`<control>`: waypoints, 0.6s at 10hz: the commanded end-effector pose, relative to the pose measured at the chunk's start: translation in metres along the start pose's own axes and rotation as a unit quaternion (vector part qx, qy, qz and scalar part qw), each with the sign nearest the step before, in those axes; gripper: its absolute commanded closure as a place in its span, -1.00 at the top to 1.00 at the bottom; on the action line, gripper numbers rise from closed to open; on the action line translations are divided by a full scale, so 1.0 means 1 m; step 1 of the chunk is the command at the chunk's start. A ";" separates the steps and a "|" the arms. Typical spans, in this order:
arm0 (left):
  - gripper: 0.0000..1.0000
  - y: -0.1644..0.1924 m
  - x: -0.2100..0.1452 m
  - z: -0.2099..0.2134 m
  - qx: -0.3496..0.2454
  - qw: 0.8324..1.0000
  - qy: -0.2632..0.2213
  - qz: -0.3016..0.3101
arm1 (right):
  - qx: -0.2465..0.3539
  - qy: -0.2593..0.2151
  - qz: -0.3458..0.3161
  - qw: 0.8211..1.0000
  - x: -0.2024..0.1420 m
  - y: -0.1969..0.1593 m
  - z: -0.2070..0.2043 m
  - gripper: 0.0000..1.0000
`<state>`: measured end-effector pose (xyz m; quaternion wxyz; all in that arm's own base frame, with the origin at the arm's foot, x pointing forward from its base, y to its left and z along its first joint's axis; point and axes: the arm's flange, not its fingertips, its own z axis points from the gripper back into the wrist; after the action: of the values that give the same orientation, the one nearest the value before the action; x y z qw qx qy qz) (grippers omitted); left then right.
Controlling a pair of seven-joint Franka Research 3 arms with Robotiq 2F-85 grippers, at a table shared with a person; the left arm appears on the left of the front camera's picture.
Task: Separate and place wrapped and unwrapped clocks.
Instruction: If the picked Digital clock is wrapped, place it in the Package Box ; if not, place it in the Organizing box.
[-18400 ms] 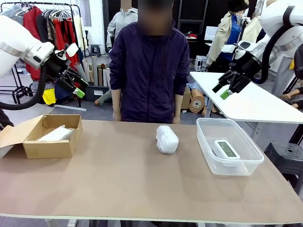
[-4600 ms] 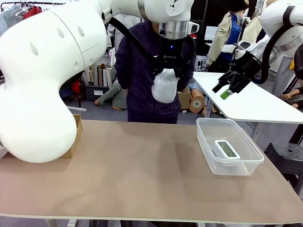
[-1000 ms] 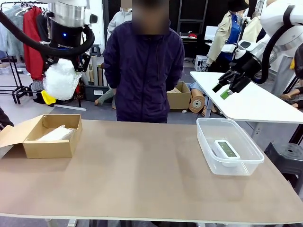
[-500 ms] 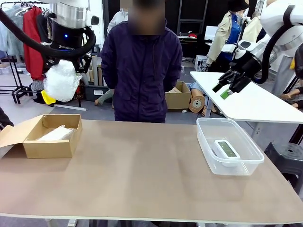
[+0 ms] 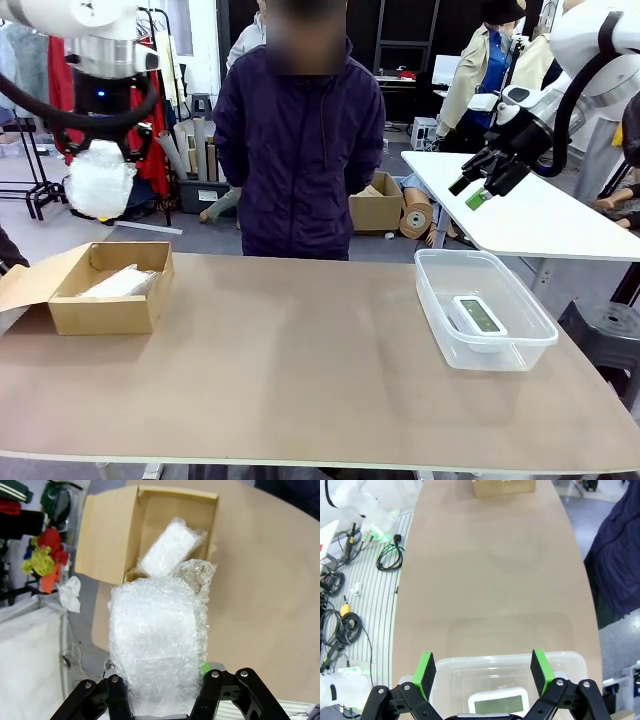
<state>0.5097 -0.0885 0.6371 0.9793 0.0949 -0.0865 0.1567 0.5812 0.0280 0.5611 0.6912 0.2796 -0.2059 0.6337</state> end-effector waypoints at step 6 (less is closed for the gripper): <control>-1.00 0.063 0.067 -0.091 -0.017 0.998 0.058 -0.030 | 0.000 0.009 0.002 1.000 0.001 0.002 0.000 1.00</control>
<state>0.5586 0.0115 0.5745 0.9851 0.0880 -0.0318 0.1443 0.5812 0.0280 0.5612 0.6912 0.2796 -0.2059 0.6338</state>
